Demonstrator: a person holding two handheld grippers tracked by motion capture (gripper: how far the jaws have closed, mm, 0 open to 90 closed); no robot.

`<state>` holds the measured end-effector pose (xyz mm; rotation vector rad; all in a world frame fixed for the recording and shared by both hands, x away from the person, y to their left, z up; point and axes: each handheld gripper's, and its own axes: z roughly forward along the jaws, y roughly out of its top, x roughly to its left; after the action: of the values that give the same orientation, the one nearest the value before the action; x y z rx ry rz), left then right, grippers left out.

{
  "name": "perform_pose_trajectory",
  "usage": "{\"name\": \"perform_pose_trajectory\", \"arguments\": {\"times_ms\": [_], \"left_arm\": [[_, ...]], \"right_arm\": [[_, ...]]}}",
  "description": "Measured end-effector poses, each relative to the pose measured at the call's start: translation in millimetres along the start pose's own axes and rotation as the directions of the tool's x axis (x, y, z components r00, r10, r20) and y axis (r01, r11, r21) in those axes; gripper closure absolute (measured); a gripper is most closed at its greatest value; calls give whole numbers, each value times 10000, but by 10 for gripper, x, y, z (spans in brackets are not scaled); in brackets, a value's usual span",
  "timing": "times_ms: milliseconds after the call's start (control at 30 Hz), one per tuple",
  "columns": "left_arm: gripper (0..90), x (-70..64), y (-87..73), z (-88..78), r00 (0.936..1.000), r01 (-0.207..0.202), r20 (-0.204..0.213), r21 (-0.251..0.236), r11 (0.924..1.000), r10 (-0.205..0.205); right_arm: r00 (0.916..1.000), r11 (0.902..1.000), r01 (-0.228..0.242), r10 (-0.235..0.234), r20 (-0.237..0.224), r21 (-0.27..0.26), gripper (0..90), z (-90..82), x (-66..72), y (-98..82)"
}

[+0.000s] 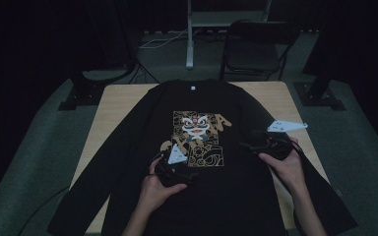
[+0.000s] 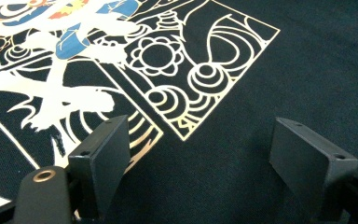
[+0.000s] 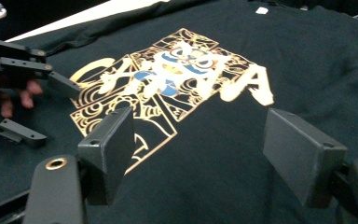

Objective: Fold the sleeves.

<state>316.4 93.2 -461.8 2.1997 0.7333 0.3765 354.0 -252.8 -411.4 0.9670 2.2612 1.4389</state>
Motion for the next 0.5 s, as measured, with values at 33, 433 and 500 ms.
{"name": "perform_pose_trajectory", "arguments": {"times_ms": [33, 433, 500], "left_arm": [[222, 0, 0, 0, 10000, -2, 1, 3, 10000, 2], [222, 0, 0, 0, 10000, 0, 1, -4, 10000, 0], [222, -1, 0, 0, 10000, -5, -6, 6, 10000, 5]], "right_arm": [[10000, 10000, -67, 67, 47, -1, 243, -12, -26, -14], [9957, 9983, -583, 575, 723, 91, 243, -92, -212, -159], [9945, 9978, -656, 646, 824, 85, 243, -109, -235, -171]]}}
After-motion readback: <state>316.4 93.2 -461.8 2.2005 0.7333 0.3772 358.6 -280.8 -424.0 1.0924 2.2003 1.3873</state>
